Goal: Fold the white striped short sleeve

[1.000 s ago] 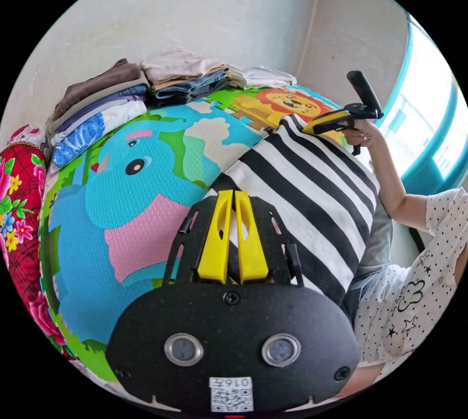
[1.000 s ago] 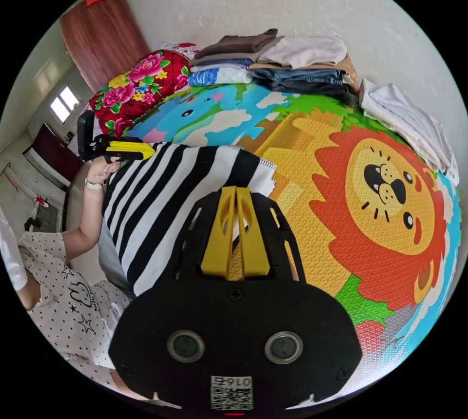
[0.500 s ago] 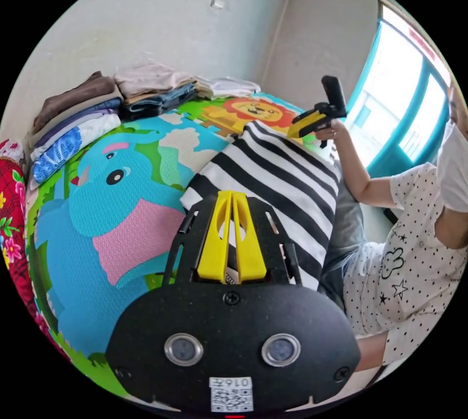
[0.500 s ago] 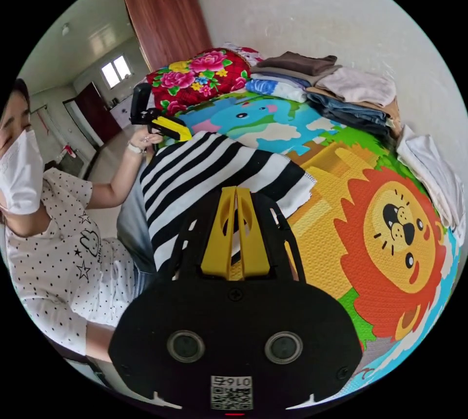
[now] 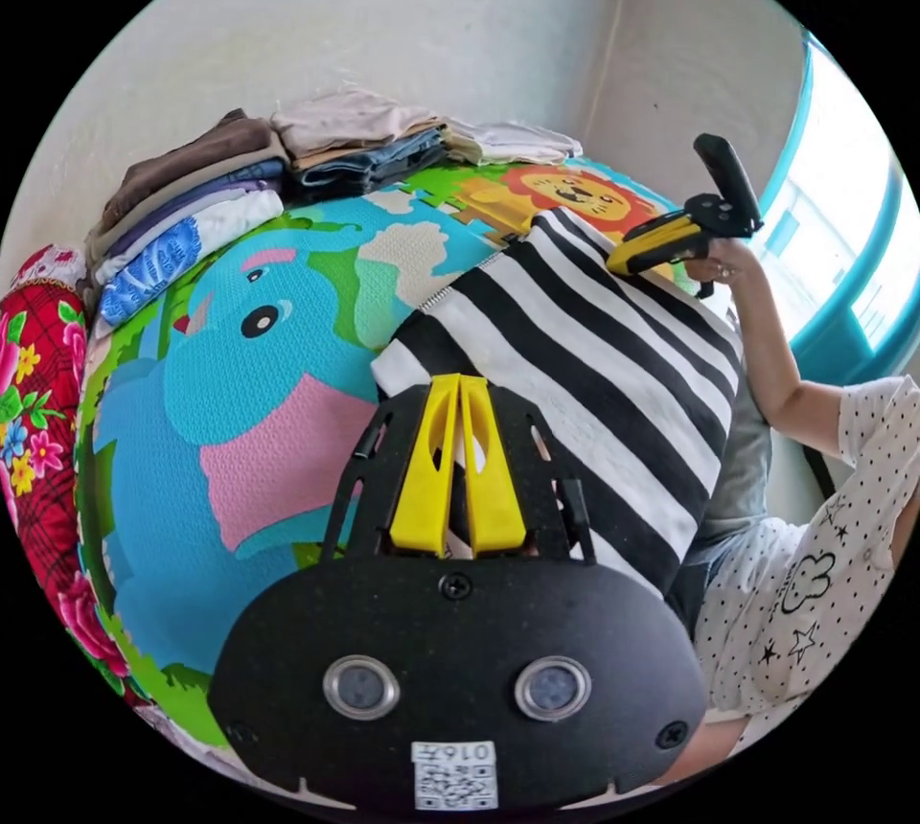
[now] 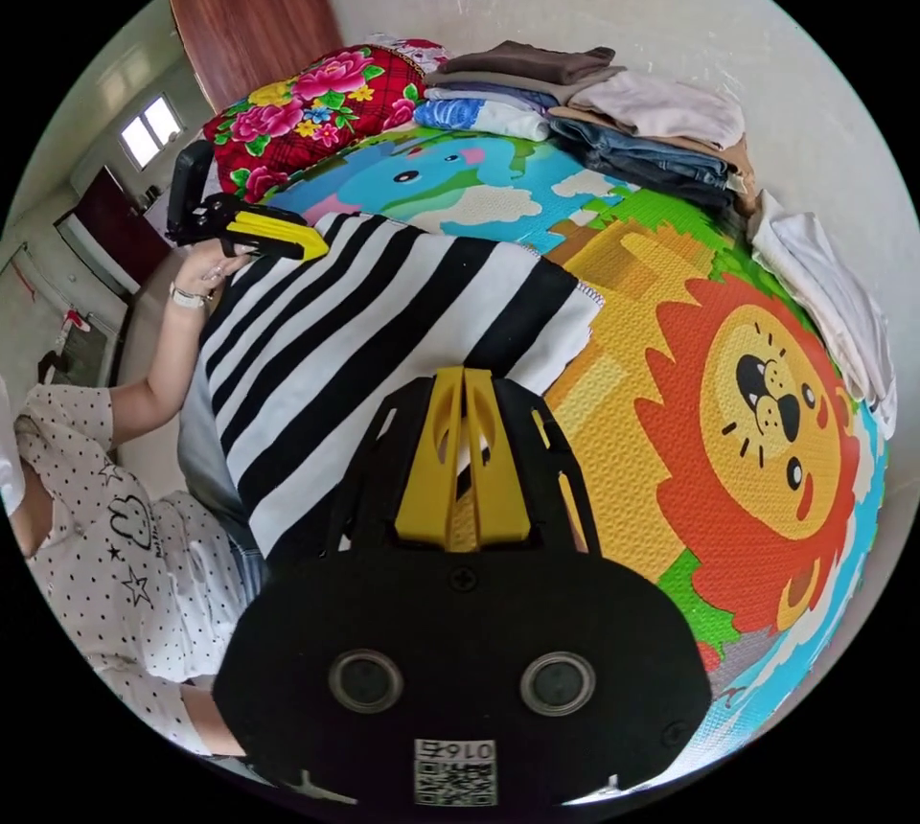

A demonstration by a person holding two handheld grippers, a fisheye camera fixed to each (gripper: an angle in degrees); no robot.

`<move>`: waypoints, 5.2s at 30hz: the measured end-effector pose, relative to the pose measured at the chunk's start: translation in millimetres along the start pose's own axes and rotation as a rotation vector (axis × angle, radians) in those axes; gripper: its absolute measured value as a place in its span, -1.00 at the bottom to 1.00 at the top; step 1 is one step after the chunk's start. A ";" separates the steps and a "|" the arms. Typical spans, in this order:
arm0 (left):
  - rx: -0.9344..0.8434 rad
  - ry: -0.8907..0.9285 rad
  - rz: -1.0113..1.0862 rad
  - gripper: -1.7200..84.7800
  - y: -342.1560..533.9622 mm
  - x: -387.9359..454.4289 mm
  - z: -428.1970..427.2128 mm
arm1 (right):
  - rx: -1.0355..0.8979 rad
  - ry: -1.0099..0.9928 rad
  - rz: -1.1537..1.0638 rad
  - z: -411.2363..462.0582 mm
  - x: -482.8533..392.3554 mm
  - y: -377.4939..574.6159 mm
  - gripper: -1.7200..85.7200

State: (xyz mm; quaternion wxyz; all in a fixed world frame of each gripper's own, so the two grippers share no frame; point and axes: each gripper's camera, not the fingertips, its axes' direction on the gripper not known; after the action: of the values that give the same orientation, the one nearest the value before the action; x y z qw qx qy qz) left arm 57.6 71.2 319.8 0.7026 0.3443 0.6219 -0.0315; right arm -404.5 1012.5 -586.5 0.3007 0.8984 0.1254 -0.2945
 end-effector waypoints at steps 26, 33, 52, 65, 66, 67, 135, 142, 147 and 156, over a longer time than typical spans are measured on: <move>-0.062 -0.082 0.720 -0.74 -1.0 263.2 -30.8 | 0.561 0.195 -0.417 -80.5 -186.9 113.7 -0.65; -0.003 -0.058 0.636 -0.96 -10.2 255.3 -44.8 | 0.622 -0.074 -0.487 -79.2 -177.4 139.6 -0.65; 0.193 0.152 0.469 -0.69 -22.7 224.2 -80.7 | 0.128 0.401 -0.541 -1.5 -316.6 105.8 -0.89; -0.001 -0.303 0.381 -0.90 -50.7 248.1 -20.4 | 0.214 0.205 -0.425 -23.6 -290.0 95.8 -0.81; 0.022 -0.249 0.345 -0.91 -54.1 236.8 -22.6 | 0.221 0.222 -0.438 -23.3 -293.9 96.1 -0.77; 0.030 -0.222 0.334 -0.91 -55.6 232.0 -22.9 | 0.250 0.279 -0.459 -24.1 -305.4 96.5 -0.67; 0.424 -0.436 0.594 -0.90 -712.2 208.2 239.8 | 0.015 1.508 -0.302 -245.8 184.2 -193.6 -0.89; -0.003 -0.482 0.478 -0.92 -664.2 152.8 462.4 | -0.285 1.291 -0.156 -71.9 346.8 -191.3 -0.85; 0.105 -0.439 0.571 -0.95 -587.4 126.0 441.1 | -0.333 1.315 -0.233 -36.4 353.7 -128.8 -0.84; 0.157 -0.236 0.275 -0.98 -456.4 -5.6 296.1 | 0.092 1.000 0.075 -187.1 293.6 -36.7 -0.89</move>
State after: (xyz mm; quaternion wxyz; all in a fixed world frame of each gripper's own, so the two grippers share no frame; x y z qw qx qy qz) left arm 93.0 -433.1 118.8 0.7393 0.4736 0.4781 -0.0237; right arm -100.9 1170.5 -660.3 0.1741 0.9458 0.2086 0.1778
